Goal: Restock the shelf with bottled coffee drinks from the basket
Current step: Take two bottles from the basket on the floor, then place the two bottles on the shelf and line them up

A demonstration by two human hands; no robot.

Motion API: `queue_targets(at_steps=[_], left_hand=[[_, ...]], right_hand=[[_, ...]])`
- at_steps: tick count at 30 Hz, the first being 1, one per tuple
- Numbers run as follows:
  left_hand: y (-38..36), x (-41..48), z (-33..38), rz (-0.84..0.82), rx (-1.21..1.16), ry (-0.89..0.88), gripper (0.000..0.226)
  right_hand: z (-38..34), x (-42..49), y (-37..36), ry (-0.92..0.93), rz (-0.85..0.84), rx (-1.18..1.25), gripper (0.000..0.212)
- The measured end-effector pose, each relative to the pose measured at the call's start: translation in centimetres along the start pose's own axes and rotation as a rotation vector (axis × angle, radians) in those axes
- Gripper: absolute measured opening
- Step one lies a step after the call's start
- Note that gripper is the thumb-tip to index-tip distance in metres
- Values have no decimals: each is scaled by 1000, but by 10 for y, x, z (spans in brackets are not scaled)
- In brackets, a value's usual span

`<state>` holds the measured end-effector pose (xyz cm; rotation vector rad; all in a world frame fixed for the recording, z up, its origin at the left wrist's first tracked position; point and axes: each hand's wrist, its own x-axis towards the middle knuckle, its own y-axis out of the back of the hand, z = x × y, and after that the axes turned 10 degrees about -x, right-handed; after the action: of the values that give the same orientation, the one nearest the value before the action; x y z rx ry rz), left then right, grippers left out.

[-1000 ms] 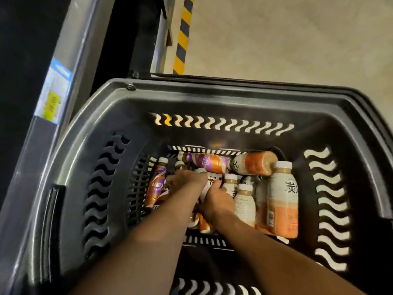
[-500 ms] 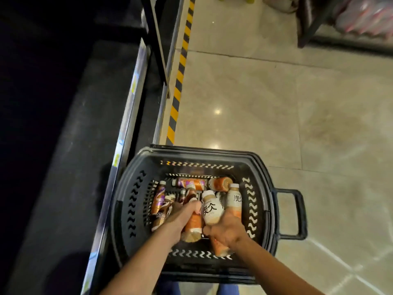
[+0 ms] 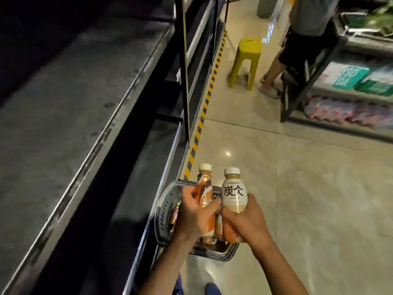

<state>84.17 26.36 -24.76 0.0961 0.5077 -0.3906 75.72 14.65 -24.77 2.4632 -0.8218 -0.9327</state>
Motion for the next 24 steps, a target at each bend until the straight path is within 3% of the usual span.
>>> queue_targets(at_steps=[6, 13, 24], left_hand=[[12, -96, 73, 89, -118, -212, 47], [57, -207, 106, 342, -170, -400, 30], [156, -396, 94, 869, -261, -583, 35]], right_hand=[[-65, -66, 47, 300, 8, 16, 58], [-119, -138, 62, 612, -120, 22, 46], [-168, -323, -14, 864, -661, 171, 43]])
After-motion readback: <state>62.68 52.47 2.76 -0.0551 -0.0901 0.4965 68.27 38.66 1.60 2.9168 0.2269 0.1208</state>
